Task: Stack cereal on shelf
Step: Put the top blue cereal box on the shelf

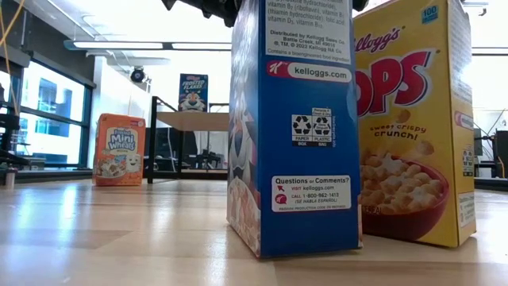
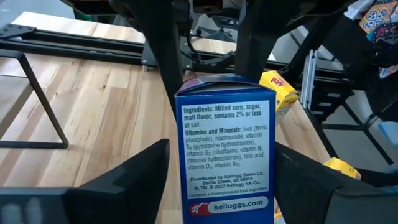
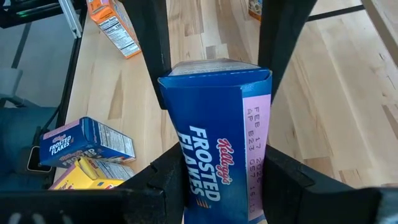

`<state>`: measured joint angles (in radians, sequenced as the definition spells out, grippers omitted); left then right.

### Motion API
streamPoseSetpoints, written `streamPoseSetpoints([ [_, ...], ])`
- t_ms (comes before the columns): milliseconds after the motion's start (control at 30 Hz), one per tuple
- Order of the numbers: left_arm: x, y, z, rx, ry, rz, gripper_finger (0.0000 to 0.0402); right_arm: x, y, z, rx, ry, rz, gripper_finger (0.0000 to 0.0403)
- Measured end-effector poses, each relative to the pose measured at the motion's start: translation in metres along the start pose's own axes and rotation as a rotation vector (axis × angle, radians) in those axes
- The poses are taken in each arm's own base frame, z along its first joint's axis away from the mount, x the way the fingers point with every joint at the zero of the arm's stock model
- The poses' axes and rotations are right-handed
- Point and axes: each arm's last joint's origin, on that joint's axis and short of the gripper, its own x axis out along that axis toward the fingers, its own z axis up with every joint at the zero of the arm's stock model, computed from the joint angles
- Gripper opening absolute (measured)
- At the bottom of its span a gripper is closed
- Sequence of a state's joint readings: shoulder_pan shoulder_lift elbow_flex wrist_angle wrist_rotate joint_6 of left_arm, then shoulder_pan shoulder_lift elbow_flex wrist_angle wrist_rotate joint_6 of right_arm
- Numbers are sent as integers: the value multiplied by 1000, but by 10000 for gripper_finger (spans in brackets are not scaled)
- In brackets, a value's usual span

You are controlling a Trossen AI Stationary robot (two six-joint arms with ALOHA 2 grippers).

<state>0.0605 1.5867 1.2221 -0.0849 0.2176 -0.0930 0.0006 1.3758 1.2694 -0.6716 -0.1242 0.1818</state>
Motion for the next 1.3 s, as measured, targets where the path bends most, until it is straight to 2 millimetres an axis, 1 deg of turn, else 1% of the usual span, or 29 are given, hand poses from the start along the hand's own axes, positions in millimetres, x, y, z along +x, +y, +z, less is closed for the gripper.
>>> streamPoseSetpoints([
  [400,0,0,0,0,0,-3,220,0,0,0,0,0,-2,152],
  [733,0,-1,0,1,0,-4,189,0,0,0,0,0,-3,152],
  [1300,0,-1,0,0,0,-5,184,0,0,0,17,0,-1,152],
])
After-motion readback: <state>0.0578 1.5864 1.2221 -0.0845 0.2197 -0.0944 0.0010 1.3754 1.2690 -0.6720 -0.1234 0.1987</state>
